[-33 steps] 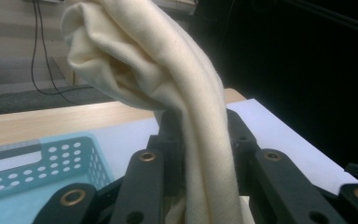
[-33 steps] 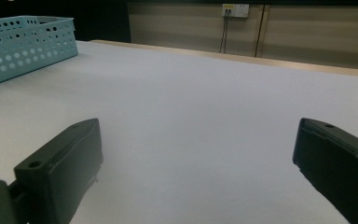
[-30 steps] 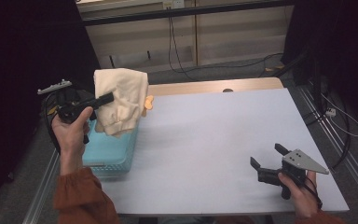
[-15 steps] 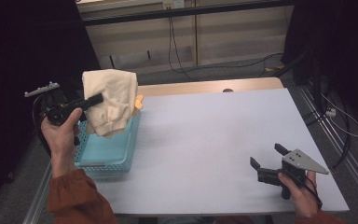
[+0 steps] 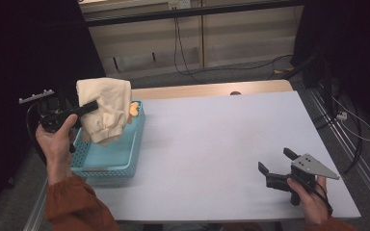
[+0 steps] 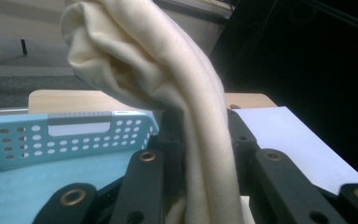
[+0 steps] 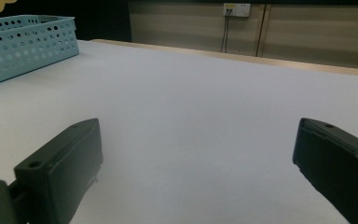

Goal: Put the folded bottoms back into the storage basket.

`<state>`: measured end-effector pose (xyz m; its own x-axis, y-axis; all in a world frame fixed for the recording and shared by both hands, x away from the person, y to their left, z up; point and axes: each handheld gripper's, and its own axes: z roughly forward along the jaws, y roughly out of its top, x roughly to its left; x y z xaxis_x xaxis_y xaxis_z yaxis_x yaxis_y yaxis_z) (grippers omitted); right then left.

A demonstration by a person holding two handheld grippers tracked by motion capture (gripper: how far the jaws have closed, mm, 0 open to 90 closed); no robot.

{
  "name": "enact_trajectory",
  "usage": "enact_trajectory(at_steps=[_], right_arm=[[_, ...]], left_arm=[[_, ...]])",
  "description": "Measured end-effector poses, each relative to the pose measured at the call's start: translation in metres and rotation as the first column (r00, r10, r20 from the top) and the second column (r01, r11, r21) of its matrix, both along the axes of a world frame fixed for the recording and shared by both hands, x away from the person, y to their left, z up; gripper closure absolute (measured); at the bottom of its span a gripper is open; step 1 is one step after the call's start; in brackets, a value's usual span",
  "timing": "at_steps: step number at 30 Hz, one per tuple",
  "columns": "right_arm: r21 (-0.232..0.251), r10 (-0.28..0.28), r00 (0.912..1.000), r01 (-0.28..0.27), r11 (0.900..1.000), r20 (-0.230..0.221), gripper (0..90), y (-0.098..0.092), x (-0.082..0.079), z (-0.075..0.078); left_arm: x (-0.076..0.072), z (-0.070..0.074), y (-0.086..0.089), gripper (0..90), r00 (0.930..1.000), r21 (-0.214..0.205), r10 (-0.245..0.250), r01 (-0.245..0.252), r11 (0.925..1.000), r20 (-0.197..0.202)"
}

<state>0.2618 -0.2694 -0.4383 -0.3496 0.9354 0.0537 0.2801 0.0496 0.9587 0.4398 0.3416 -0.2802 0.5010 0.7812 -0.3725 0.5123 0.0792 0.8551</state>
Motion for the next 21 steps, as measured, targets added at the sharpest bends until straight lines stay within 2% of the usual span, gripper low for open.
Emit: enact_trajectory(at_steps=[5, 13, 16, 19, 21], right_arm=[[-0.001, 0.001, 1.0000, -0.001, 1.0000, 0.001, 1.6, 0.000, 0.000, 0.000], [0.000, 0.001, 1.0000, -0.001, 1.0000, 0.001, 1.6, 0.000, 0.000, 0.000], [0.001, 0.002, 1.0000, -0.002, 1.0000, 0.000, 1.6, 0.000, 0.000, 0.000], [0.000, 0.002, 1.0000, -0.002, 1.0000, 0.000, 1.6, 0.000, 0.000, 0.000], [0.000, 0.002, 1.0000, -0.002, 1.0000, 0.000, 1.6, 0.000, 0.000, 0.000]], left_arm=[[0.002, -0.006, 0.004, 72.8, 0.9998, 0.016, 0.019, -0.018, 0.9997, -0.012], [0.005, -0.016, 0.011, 72.8, 0.9977, 0.009, 0.034, -0.034, 0.9994, -0.058], [0.007, -0.021, 0.014, 72.8, 0.9951, 0.013, 0.040, -0.039, 0.9991, -0.090], [0.010, -0.025, 0.014, 72.8, 0.9927, 0.043, 0.043, -0.038, 0.9984, -0.113], [0.011, -0.027, 0.014, 72.8, 0.9922, 0.041, 0.034, -0.030, 0.9987, -0.120]])
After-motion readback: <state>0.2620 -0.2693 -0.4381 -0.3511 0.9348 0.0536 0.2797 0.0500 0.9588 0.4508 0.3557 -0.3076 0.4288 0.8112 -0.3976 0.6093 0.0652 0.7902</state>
